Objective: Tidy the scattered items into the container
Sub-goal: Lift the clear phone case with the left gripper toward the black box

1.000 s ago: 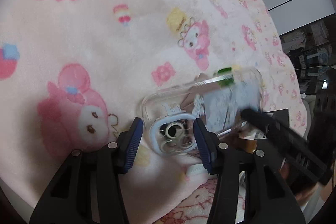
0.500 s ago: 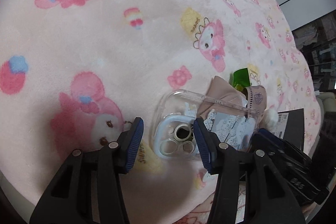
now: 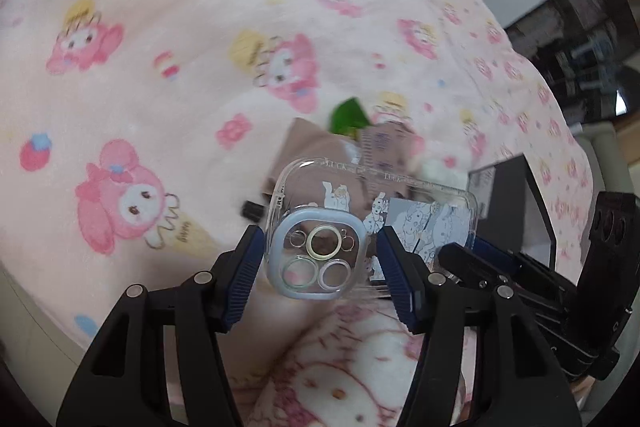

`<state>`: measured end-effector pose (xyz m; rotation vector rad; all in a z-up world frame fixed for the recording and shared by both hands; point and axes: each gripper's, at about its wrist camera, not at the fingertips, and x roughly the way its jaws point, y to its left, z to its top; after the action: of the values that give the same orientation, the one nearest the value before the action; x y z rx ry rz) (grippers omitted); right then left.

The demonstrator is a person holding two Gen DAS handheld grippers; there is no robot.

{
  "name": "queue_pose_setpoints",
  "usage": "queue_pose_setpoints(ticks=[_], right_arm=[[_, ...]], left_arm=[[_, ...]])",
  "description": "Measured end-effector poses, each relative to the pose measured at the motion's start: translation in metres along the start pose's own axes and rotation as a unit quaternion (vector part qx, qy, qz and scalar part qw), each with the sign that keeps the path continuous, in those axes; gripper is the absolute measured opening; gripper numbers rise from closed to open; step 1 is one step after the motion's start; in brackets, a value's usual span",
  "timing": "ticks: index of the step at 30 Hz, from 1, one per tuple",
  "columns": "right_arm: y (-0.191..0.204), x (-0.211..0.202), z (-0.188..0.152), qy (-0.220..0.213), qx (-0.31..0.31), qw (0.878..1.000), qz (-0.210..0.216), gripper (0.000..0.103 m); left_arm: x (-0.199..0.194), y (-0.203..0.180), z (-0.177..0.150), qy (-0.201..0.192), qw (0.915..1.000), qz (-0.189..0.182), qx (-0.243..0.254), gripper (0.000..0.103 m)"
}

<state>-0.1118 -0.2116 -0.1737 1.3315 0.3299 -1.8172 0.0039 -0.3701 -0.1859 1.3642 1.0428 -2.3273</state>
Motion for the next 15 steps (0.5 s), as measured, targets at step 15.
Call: queue_pose_setpoints(ticks=[15], right_arm=[[-0.118, -0.183, -0.081, -0.148, 0.082, 0.981, -0.091, 0.037]], left_arm=[[0.019, -0.215, -0.037, 0.035, 0.9771, -0.149, 0.148, 0.058]])
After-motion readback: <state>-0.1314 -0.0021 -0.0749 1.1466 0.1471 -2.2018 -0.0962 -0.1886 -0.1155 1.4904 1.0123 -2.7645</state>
